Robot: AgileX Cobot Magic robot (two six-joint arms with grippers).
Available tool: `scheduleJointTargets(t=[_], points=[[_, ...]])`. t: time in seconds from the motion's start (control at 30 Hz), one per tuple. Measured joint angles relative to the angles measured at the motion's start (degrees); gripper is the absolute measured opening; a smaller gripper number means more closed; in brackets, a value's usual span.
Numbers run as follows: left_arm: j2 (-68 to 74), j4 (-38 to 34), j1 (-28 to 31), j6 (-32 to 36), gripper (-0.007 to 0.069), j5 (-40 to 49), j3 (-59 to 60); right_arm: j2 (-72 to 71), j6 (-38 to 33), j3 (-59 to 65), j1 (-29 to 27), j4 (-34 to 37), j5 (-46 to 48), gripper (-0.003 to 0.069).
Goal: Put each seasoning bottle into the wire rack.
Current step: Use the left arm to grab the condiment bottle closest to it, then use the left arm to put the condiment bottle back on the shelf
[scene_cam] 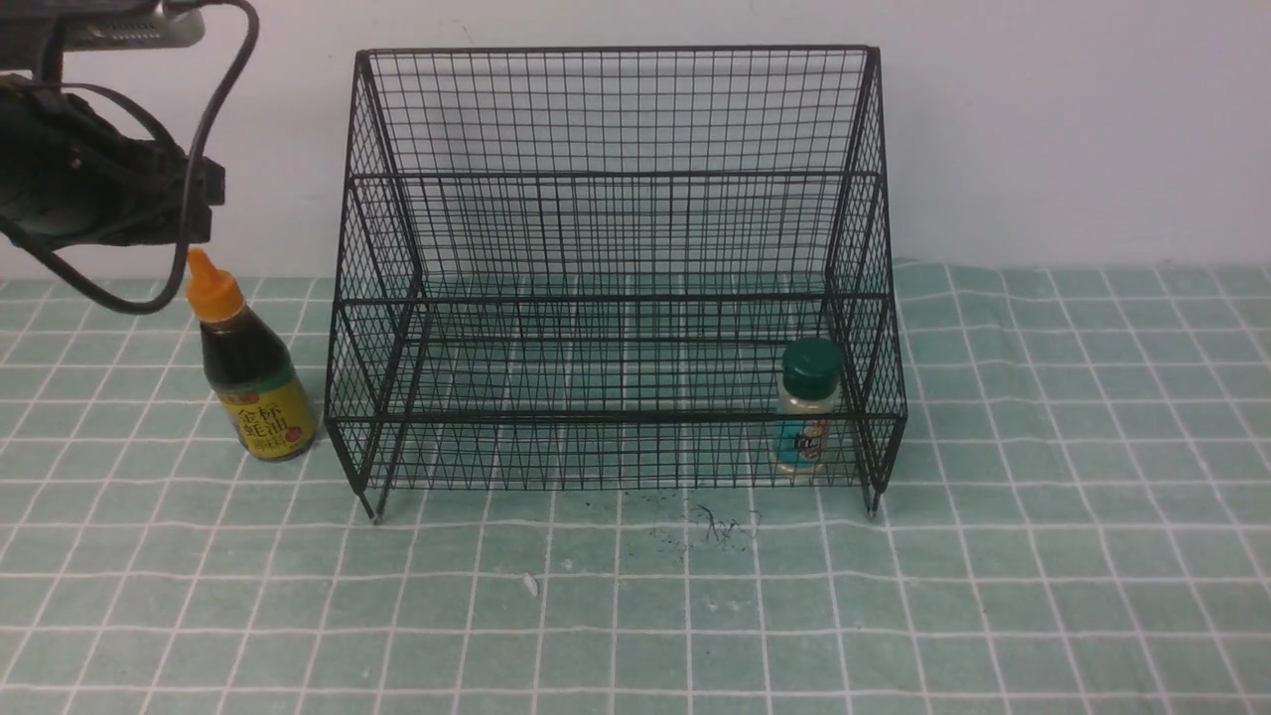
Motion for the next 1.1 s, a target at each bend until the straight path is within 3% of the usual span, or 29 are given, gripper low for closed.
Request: scheduleJointTargets(t=[0.13,0.4,0.5,0.63,0.9,1.1], points=[[3.29,-0.42,0.0,0.05,0.0501,-3.21,0.0,0.0,-0.99,0.0,0.0,0.0,0.0,-0.0012],[9.7,-0.69,0.0,0.23,0.0511,-4.78,0.0,0.0,-1.6,0.0,0.0,0.0,0.0,-0.0012],[11.62,-0.69,0.0,0.23,0.0465,-4.78,0.0,0.0,-1.67,0.0,0.0,-0.04,-0.05,-0.0012],[12.22,-0.69,-0.1,0.28,0.0295,-4.79,0.0,0.0,-1.67,0.0,0.0,-0.04,-0.05,-0.0012],[7.98,2.14,-0.23,0.33,0.0311,-1.51,-0.39,0.0,-1.67,0.0,0.0,-0.04,-0.05,-0.0012],[-2.39,2.82,-1.67,0.33,0.0311,3.2,-7.93,0.0,-1.67,0.0,0.0,-0.04,-0.05,-0.0012]])
